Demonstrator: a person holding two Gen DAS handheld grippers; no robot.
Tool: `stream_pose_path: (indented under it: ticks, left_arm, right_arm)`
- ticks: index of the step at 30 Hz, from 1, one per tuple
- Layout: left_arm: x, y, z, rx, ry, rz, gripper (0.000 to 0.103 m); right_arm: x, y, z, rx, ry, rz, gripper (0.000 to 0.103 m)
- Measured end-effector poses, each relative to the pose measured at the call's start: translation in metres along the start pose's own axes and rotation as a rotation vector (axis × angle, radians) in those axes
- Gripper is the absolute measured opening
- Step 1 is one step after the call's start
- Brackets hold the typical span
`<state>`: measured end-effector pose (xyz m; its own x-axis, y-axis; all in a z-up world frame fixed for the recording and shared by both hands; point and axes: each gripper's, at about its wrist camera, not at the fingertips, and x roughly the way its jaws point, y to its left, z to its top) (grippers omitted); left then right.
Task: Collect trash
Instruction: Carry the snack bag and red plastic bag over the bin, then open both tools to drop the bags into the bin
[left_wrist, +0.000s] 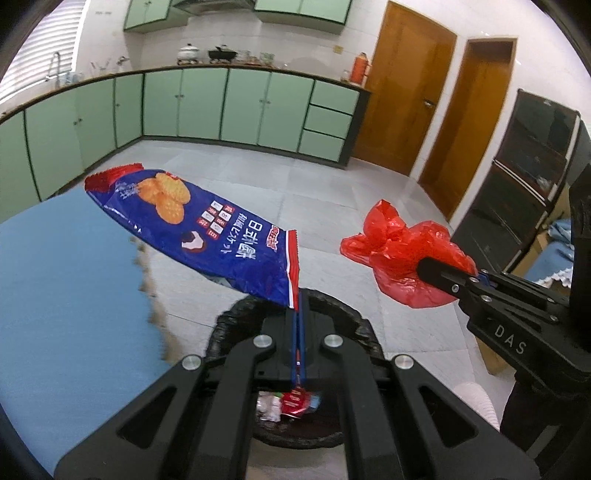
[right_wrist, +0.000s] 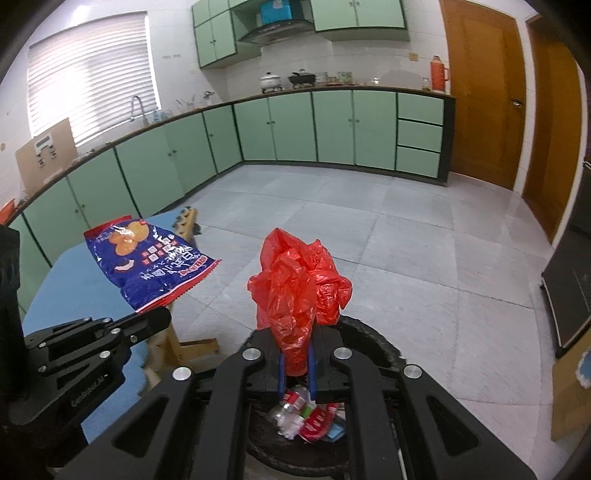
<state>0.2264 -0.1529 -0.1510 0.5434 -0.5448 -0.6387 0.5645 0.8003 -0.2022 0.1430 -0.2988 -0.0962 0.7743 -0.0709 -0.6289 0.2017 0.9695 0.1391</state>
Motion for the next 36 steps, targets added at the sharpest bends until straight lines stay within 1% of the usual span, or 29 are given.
stream_pose_path:
  ticks: [4,8,12,15,19,20,21,22,23,25,27,29,30,32,33,34,35,36]
  left_arm:
    - [0.020,-0.015,-0.006,0.019,0.042,-0.034,0.000]
    - [0.040,-0.025,-0.013,0.039,0.076,-0.049,0.000]
    - [0.055,-0.027,-0.015,0.040,0.107,-0.058,0.000]
    - [0.065,-0.021,-0.018,0.024,0.145,-0.070,0.002]
    - [0.070,-0.013,-0.019,0.001,0.169,-0.065,0.021]
    - [0.070,-0.012,-0.018,0.000,0.168,-0.062,0.022]
    - [0.070,-0.010,-0.018,-0.002,0.167,-0.059,0.022]
    - [0.070,-0.009,-0.017,-0.004,0.167,-0.056,0.024]
    - [0.070,-0.007,-0.017,-0.007,0.165,-0.052,0.028]
    - [0.069,-0.005,-0.016,-0.011,0.159,-0.043,0.033]
    - [0.066,-0.001,-0.015,-0.016,0.157,-0.038,0.034]
    - [0.061,0.005,-0.013,-0.028,0.152,-0.031,0.040]
    - [0.057,0.007,-0.011,-0.032,0.147,-0.027,0.041]
    - [0.053,0.007,-0.008,-0.034,0.135,-0.018,0.046]
    - [0.049,0.008,-0.006,-0.034,0.127,-0.011,0.048]
    - [0.045,0.008,-0.004,-0.034,0.119,-0.004,0.052]
    - [0.041,0.009,-0.003,-0.033,0.112,0.004,0.056]
    - [0.036,0.011,-0.001,-0.032,0.101,0.012,0.057]
  right_arm:
    - [0.004,-0.021,-0.008,0.026,0.018,-0.024,0.008]
    - [0.010,-0.039,-0.019,0.052,0.040,-0.045,0.008]
    - [0.018,-0.048,-0.025,0.065,0.061,-0.055,0.009]
    - [0.027,-0.050,-0.026,0.068,0.078,-0.060,0.010]
    - [0.040,-0.056,-0.031,0.073,0.108,-0.063,0.013]
    - [0.043,-0.057,-0.032,0.072,0.115,-0.064,0.022]
    - [0.046,-0.057,-0.031,0.074,0.122,-0.065,0.028]
    - [0.049,-0.057,-0.031,0.077,0.127,-0.064,0.038]
    - [0.051,-0.057,-0.031,0.082,0.128,-0.064,0.044]
    - [0.052,-0.059,-0.033,0.081,0.131,-0.069,0.048]
    - [0.051,-0.059,-0.033,0.081,0.125,-0.075,0.052]
    - [0.047,-0.058,-0.032,0.080,0.114,-0.080,0.061]
    - [0.045,-0.057,-0.031,0.079,0.108,-0.084,0.065]
    - [0.039,-0.054,-0.029,0.072,0.091,-0.097,0.075]
    - [0.036,-0.053,-0.028,0.068,0.086,-0.102,0.078]
    - [0.032,-0.051,-0.027,0.062,0.079,-0.107,0.084]
    - [0.029,-0.049,-0.026,0.058,0.074,-0.109,0.087]
    - [0.026,-0.048,-0.025,0.055,0.068,-0.109,0.088]
